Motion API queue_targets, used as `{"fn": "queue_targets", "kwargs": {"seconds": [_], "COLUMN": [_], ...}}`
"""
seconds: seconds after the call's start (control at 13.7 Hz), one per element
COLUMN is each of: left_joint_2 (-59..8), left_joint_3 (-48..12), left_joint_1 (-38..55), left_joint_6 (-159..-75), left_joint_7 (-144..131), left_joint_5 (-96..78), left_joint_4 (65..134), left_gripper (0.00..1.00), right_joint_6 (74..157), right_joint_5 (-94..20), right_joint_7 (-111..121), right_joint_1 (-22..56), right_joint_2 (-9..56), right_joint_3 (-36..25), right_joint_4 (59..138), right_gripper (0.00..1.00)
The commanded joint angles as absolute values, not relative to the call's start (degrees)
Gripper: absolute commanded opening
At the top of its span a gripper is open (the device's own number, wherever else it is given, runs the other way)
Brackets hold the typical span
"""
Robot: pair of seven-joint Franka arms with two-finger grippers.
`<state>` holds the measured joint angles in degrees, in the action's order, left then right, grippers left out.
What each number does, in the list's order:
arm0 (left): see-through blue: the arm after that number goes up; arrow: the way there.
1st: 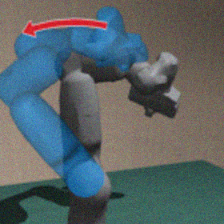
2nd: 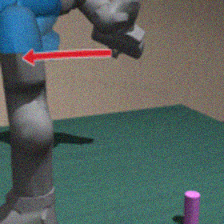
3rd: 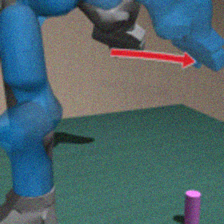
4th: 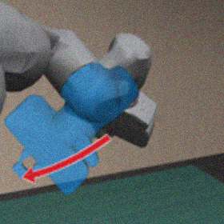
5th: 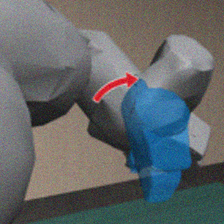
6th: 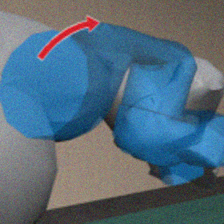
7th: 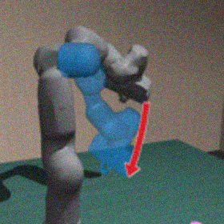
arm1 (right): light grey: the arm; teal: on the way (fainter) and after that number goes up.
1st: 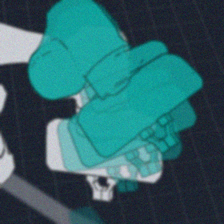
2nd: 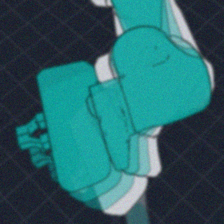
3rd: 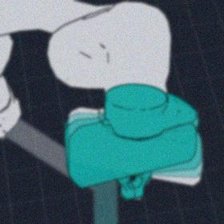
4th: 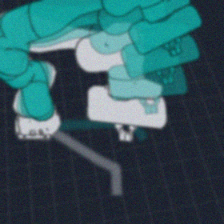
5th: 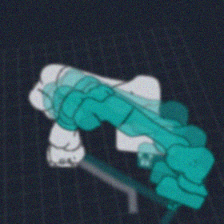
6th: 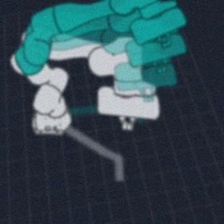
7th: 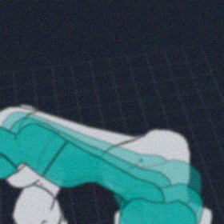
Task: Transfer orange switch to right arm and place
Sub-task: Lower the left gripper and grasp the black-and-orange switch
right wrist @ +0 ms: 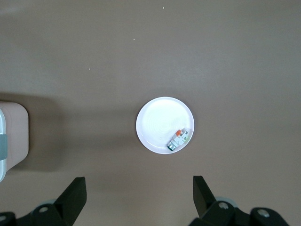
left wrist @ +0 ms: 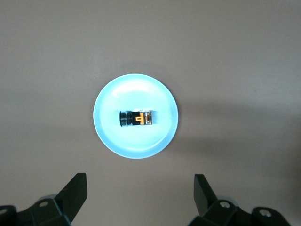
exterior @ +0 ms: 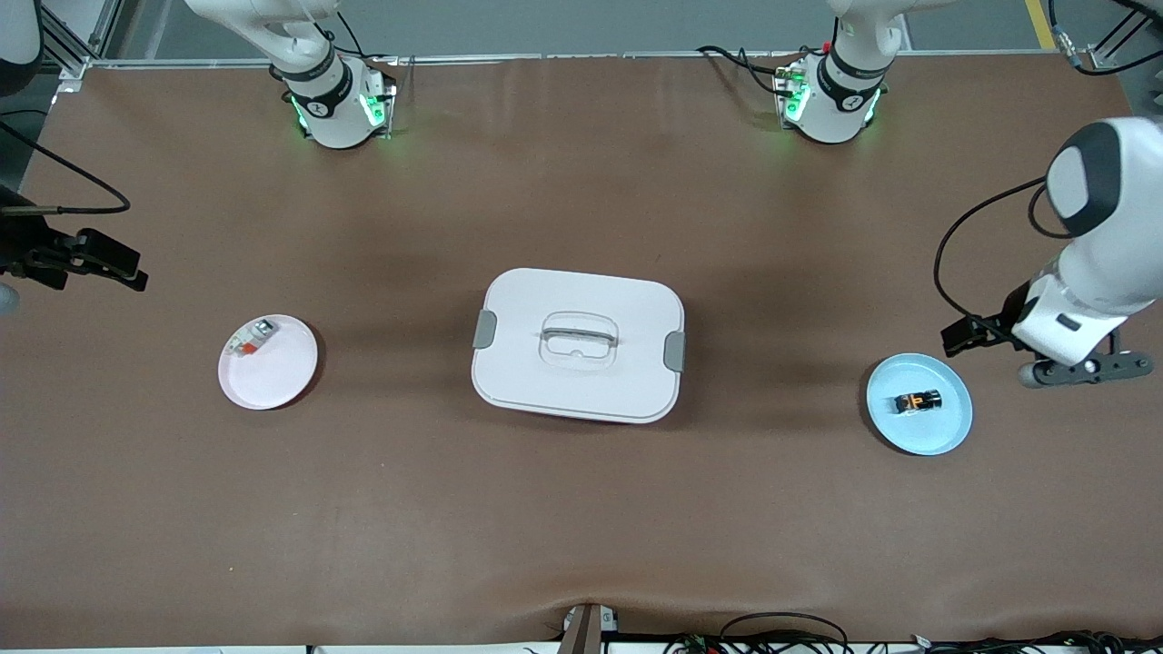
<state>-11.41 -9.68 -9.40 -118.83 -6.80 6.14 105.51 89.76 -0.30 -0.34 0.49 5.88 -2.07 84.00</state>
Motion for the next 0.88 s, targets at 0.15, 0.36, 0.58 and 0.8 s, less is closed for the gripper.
{"fn": "queue_targets", "kwargs": {"seconds": [0.15, 0.36, 0.58, 0.8], "left_joint_2": [-16.69, -19.15, -22.14, -25.21], "left_joint_3": [-9.84, -9.93, -9.93, -9.93], "left_joint_1": [-9.93, -12.39, -13.09, -13.27], "left_joint_6": [-129.35, -137.61, -140.88, -143.61], "left_joint_7": [-7.65, -7.38, -7.3, -7.12], "left_joint_5": [11.6, 11.78, 11.78, 11.78], "left_joint_4": [108.8, 112.14, 112.67, 112.94], "left_gripper": [1.0, 1.0, 1.0, 1.0], "right_joint_6": [88.95, 88.94, 88.86, 88.95], "right_joint_5": [-0.44, -0.35, -0.18, -0.26], "right_joint_7": [-0.7, -0.7, -0.62, -0.62], "right_joint_1": [-0.35, -0.35, -0.26, -0.09], "right_joint_2": [6.15, 6.24, 6.24, 6.24], "right_joint_3": [-1.41, -1.32, -1.32, -1.32], "right_joint_4": [82.88, 82.88, 82.88, 82.88], "right_gripper": [1.0, 1.0, 1.0, 1.0]}}
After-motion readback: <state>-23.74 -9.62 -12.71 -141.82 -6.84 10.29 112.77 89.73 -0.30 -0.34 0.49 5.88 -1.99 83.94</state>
